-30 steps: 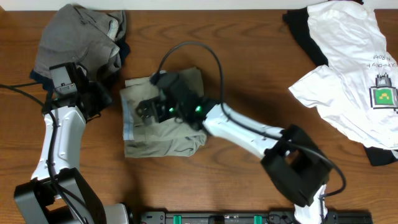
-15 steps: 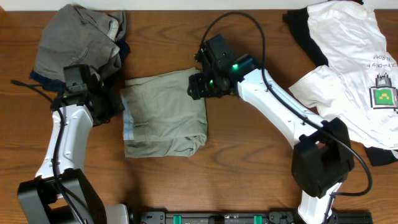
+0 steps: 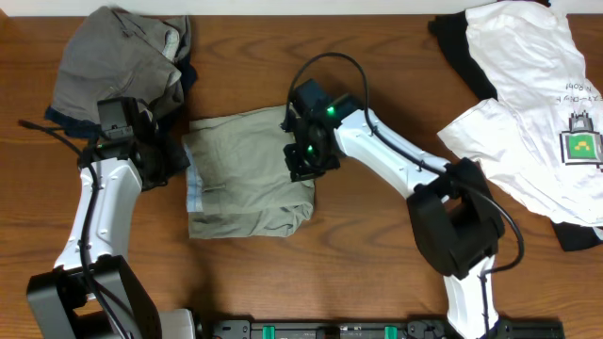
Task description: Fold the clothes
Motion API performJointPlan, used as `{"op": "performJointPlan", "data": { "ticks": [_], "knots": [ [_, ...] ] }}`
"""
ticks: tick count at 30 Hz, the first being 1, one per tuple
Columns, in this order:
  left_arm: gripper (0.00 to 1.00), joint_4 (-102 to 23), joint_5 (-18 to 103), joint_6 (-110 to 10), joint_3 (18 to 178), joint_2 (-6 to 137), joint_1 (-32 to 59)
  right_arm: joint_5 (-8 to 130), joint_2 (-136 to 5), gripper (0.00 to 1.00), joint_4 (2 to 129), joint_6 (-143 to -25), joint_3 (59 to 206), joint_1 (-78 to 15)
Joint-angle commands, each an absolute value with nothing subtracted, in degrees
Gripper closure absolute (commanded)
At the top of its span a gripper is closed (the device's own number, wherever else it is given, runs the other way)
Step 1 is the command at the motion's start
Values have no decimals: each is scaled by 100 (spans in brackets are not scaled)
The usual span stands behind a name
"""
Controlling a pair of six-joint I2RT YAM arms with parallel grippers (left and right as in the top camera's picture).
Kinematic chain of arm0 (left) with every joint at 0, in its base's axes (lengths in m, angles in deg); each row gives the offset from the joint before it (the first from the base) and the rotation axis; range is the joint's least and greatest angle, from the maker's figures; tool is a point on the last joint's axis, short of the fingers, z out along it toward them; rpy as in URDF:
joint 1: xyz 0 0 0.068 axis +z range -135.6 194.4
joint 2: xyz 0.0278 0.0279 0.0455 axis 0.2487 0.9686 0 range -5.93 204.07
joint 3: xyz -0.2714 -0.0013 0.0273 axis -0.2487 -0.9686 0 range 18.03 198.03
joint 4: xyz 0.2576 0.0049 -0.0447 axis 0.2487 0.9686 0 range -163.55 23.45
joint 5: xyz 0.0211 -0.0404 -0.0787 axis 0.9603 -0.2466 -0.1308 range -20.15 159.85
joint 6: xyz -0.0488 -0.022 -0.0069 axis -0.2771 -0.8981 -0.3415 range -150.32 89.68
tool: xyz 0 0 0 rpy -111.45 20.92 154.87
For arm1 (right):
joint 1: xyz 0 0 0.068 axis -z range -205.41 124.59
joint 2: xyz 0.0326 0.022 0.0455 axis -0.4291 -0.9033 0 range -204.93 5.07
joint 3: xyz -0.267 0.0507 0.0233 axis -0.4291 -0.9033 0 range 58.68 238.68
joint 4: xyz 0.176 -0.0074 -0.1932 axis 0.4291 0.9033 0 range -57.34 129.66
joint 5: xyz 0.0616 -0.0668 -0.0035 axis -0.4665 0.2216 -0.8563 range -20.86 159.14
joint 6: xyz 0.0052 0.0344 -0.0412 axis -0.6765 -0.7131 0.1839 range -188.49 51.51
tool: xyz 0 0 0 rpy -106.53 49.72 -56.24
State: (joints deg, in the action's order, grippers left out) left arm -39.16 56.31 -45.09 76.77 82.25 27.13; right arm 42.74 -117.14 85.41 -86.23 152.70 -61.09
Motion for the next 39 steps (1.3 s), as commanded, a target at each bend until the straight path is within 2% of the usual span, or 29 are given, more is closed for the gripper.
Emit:
{"op": "performJointPlan", "data": {
  "ticks": [1, 13, 20, 22, 23, 24, 25, 28, 29, 33, 39],
  "knots": [
    [58, -3907, 5616, -4415, 7645, 8172, 2718, 3833, -11909, 99, 8552, -8470, 15322, -5906],
    [58, -3820, 5611, -4415, 7636, 8205, 2683, 3420, -12383, 99, 8510, -8463, 15504, -5342],
    [57, -3820, 5576, -4413, 7629, 8406, 2278, 3590, -12617, 99, 8508, -8313, 16109, -5089],
    [56, -3846, 5581, -4404, 7629, 8531, 2208, 3704, -12630, 99, 8519, -8190, 16269, -5014],
    [52, -3852, 5583, -4371, 7629, 8579, 2208, 3721, -12630, 98, 8545, -8129, 16334, -4984],
    [50, -3866, 5598, -4347, 7629, 8651, 2234, 3719, -12630, 93, 8602, -8031, 16437, -4944],
    [49, -3874, 5594, -4349, 7629, 8734, 2298, 3719, -12630, 83, 8702, -7882, 16568, -4894],
    [44, -3866, 5342, -4080, 7629, 8964, 2551, 3743, -12630, 34, 9081, -7427, 16968, -4756],
    [43, -3863, 5172, -3941, 7629, 9031, 2641, 3785, -12630, 28, 9186, -7357, 17071, -4719],
    [43, -3866, 4551, -3482, 7629, 9311, 2938, 3936, -12630, 19, 9426, -7244, 17357, -4555],
    [42, -3892, 4108, -3007, 7629, 9783, 2991, 3936, -12630, 16, 9507, -7244, 17418, -4367]
  ]
}}
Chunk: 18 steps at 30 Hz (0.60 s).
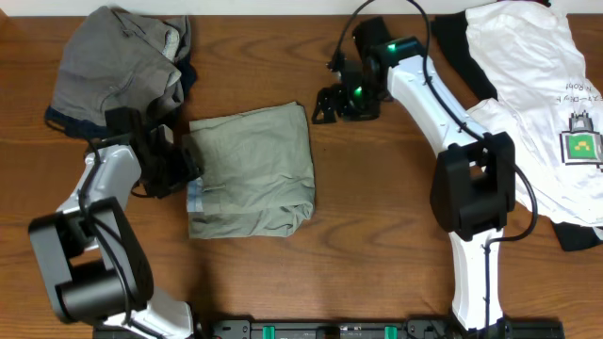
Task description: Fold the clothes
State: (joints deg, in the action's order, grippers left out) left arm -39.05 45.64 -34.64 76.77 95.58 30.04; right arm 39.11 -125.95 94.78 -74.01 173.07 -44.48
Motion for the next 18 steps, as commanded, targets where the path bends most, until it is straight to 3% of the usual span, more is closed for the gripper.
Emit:
{"op": "performJointPlan", "data": {
  "ticks": [1, 18],
  "knots": [
    [42, -3890, 4066, -2939, 7629, 9858, 2986, 3936, -12630, 16, 9513, -7246, 17418, -4332],
    [35, -4003, 4446, -2841, 7629, 11152, 2986, 3909, -12628, 16, 9719, -7248, 17418, -4074]
  ]
}}
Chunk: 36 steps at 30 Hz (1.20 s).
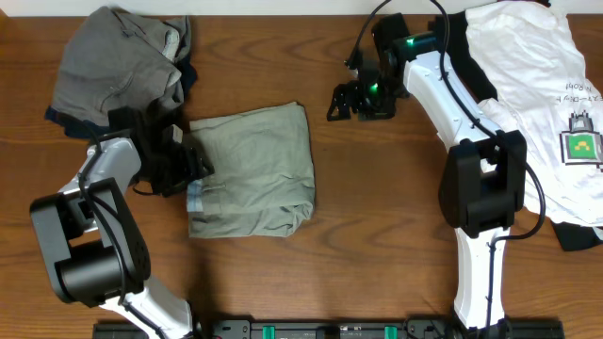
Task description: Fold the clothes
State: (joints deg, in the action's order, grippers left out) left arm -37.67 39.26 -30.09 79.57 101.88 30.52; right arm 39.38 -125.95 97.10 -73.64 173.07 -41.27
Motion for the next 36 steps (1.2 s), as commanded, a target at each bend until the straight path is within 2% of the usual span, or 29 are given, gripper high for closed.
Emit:
{"op": "performJointPlan", "data": {
  "ticks": [1, 4, 8, 16, 19, 21, 22, 23, 24, 29, 36],
  "knots": [
    [35, -4047, 4529, -2841, 7629, 11259, 2984, 3909, -12628, 16, 9719, -7248, 17418, -4074],
    [38, -4226, 4814, -2843, 7629, 11538, 2969, 3909, -12628, 16, 9721, -7248, 17418, -4074],
    [60, -4493, 5218, -2841, 7629, 11748, 2877, 3911, -12628, 16, 9749, -7246, 17418, -4074],
    [62, -5398, 5603, -2708, 7629, 11829, 2444, 3916, -12628, 15, 9808, -7242, 17418, -4031],
    [66, -5704, 5598, -2483, 7627, 11829, 2221, 3916, -12628, 15, 9828, -7244, 17418, -4004],
    [73, -5778, 5600, -2310, 7627, 11829, 2064, 3916, -12628, 15, 9865, -7242, 17418, -3987],
    [79, -5785, 5600, -2253, 7629, 11829, 1996, 3916, -12630, 15, 9887, -7237, 17418, -3983],
    [89, -5780, 5600, -2205, 7627, 11829, 1920, 3916, -12628, 15, 9918, -7204, 17418, -3972],
    [94, -5758, 5600, -2194, 7629, 11829, 1845, 3920, -12628, 16, 9955, -7198, 17418, -3967],
    [94, -5741, 5351, -2286, 7632, 11807, 1756, 3933, -12628, 17, 10051, -7137, 17418, -3939],
    [94, -5212, 5082, -3160, 7935, 11460, 1769, 3933, -12628, 18, 10051, -7137, 17418, -3924]
  ]
}}
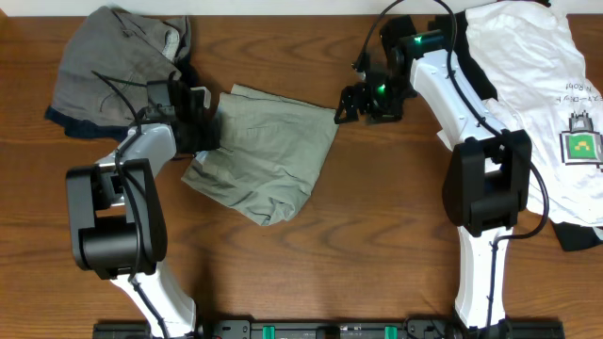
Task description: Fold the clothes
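A folded sage-green garment [268,155] lies mid-table, turned at an angle with one corner toward the front. My left gripper [209,127] sits at its upper left edge, apparently shut on the cloth. My right gripper [347,104] hovers just past the garment's upper right corner, its fingers apart and holding nothing. A folded stack of grey clothes [118,66] rests at the back left. A white T-shirt with a printed graphic [532,104] lies spread over a dark garment at the right.
The dark garment [462,52] under the white shirt reaches the table's back and right edges. Bare wood [377,245] runs along the front of the table. The two arm bases stand at the front edge.
The green garment has been turned and shifted toward the back left pile, its corners now pointing diagonally. My left gripper moved up and right with its edge. The right gripper barely moved.
At first my right gripper pressed on the squarely folded green garment while the left waited at its left edge. The right then stood off near the back, open. The left closed in on the left edge, and now the garment lies rotated nearer the grey pile.
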Motion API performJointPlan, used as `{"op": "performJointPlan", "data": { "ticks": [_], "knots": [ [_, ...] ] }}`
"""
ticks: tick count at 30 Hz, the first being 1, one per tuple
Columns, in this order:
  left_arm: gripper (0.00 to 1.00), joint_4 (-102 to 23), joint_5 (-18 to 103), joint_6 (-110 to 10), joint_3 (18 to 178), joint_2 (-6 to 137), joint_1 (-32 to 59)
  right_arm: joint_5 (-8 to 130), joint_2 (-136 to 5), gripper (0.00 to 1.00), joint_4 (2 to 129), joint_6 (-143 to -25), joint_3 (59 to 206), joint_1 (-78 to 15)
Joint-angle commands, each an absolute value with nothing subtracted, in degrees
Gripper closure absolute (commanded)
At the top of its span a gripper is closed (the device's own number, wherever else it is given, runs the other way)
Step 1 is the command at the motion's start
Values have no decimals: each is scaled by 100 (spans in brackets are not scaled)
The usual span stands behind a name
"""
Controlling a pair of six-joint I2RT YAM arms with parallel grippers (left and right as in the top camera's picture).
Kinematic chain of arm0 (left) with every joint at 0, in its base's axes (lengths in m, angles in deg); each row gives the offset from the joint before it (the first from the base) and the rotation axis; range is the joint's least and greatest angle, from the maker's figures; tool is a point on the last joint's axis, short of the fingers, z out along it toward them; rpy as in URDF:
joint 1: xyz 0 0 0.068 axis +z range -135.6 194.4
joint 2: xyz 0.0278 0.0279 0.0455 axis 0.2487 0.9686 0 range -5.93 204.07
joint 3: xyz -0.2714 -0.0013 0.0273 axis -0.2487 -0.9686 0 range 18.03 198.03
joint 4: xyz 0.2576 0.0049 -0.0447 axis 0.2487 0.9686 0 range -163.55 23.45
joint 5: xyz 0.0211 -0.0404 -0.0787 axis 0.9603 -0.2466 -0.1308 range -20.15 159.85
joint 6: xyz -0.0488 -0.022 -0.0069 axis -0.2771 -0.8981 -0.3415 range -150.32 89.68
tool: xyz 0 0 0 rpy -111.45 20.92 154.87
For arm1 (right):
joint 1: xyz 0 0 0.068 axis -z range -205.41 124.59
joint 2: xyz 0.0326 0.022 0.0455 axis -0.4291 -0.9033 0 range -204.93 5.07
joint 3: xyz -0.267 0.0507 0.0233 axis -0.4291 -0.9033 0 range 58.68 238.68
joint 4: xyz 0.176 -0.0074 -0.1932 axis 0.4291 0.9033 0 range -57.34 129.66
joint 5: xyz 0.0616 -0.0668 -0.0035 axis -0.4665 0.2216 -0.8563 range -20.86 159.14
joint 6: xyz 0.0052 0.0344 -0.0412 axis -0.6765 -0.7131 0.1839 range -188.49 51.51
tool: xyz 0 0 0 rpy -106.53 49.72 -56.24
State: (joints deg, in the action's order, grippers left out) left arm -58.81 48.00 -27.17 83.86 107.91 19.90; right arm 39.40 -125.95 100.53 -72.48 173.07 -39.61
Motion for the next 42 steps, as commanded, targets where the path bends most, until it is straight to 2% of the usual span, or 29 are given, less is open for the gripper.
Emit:
{"op": "performJointPlan", "data": {
  "ticks": [1, 6, 11, 23, 30, 34, 42],
  "knots": [
    [94, -5028, 5078, -3346, 8025, 11375, 1769, 3933, -12628, 18, 10051, -7137, 17418, -3924],
    [94, -4403, 4468, -3897, 8335, 10898, 1769, 3933, -12628, 18, 10053, -7137, 17418, -3924],
    [94, -4384, 3911, -4225, 8403, 10264, 1769, 3933, -12628, 18, 10047, -7139, 17418, -3924],
    [94, -4582, 3837, -4187, 8403, 8472, 1769, 3933, -12628, 19, 10038, -7139, 17418, -3924],
    [94, -4668, 3854, -4157, 8401, 8382, 1769, 3933, -12628, 20, 10042, -7139, 17418, -3926],
    [94, -5238, 3854, -4159, 8440, 8380, 1769, 3931, -12628, 20, 10040, -7139, 17418, -3926],
    [94, -5673, 4411, -4045, 9330, 8380, 1776, 3933, -12628, 21, 10104, -7139, 17418, -3926]
  ]
}}
